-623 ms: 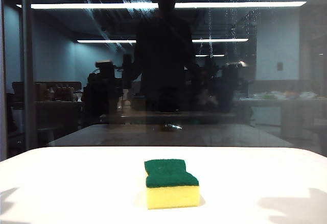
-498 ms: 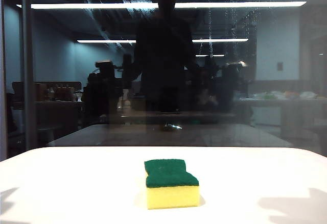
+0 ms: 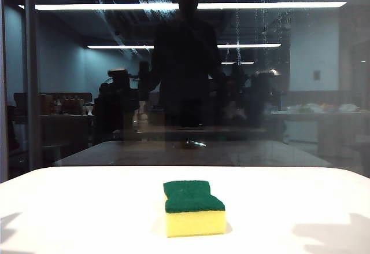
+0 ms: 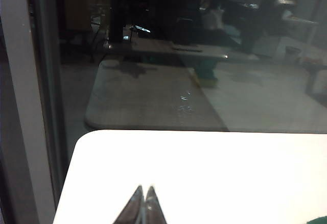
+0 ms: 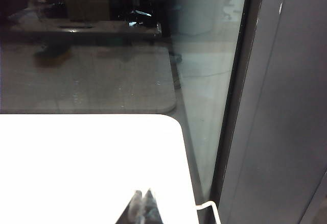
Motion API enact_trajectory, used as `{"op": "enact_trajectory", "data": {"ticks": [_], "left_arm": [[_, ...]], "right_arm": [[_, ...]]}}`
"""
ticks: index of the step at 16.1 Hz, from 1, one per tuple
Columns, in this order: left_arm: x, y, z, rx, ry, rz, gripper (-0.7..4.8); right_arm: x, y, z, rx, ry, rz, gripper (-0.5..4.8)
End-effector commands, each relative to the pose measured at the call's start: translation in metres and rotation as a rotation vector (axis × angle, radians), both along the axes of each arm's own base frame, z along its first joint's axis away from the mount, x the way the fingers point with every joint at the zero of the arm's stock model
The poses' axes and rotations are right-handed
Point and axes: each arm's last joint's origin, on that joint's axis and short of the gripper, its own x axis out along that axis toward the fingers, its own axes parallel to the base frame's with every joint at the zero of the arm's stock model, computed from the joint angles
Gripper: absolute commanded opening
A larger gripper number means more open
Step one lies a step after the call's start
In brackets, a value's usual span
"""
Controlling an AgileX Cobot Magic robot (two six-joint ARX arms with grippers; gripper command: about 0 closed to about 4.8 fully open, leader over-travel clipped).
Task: Reach upward to find where there is water on the glass, pick up the sponge from the table, dry the water, and finally place the sponge back on the table.
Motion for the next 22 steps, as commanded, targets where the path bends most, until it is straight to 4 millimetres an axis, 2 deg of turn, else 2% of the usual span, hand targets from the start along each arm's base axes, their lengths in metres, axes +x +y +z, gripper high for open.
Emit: {"op": "enact_trajectory", "data": {"ticks": [1,22], "left_arm": [[-0.0002,0.0002,0.0020,-0.004,-0.013,0.003,-0.05],[-0.0005,0.0002,0.0053,-0.007,-0.040,0.002,-0.06]], "right_arm": [[0.0003,0.0000,-0.0004,0.001,-0.007,0.000,-0.06],[0.0002,0.0000,0.0000,0.001,-0.008,0.000,-0.06]]}}
